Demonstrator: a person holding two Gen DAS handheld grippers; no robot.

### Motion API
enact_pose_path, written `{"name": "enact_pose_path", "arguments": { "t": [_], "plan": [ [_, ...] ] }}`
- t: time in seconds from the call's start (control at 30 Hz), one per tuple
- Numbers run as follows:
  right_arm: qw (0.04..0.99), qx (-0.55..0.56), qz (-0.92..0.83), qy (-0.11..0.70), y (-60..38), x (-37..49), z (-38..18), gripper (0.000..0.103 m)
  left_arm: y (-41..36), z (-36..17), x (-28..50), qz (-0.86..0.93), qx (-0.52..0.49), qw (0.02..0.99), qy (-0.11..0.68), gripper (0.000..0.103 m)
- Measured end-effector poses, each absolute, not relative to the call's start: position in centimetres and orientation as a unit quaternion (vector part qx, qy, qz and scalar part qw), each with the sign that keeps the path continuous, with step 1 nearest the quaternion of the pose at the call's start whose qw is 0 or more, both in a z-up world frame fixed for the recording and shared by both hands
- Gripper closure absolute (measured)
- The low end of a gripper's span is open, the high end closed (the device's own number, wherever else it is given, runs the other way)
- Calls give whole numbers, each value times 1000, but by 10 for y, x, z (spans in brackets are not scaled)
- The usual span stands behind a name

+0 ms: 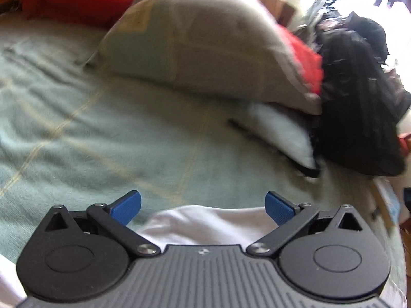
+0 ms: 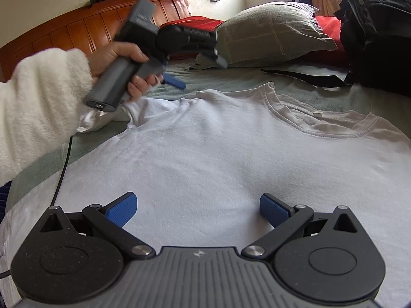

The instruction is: Fold clothes

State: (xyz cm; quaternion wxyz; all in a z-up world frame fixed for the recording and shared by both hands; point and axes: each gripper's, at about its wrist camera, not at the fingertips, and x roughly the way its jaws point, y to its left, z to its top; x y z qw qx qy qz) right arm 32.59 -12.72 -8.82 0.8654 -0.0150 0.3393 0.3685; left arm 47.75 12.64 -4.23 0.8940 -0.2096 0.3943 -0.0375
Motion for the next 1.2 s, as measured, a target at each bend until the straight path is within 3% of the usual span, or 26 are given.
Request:
{"name": "enact_pose_path", "arguments": {
  "t": [0.2, 0.5, 0.7, 1.2],
  "plan": [
    [866, -17, 368, 339, -127, 325, -88, 0, 94, -62, 486, -104, -211, 857, 459, 1],
    [868, -25, 365, 336, -125, 323, -89, 0, 89, -73, 524, -44, -209, 874, 438, 1],
    [867, -19, 366, 336, -128, 323, -88, 0, 88, -47, 501, -68, -208, 874, 434, 1],
    [869, -28, 362, 335, -126, 322, -88, 0, 75, -71, 502, -60, -232, 861, 448, 1]
  ]
}}
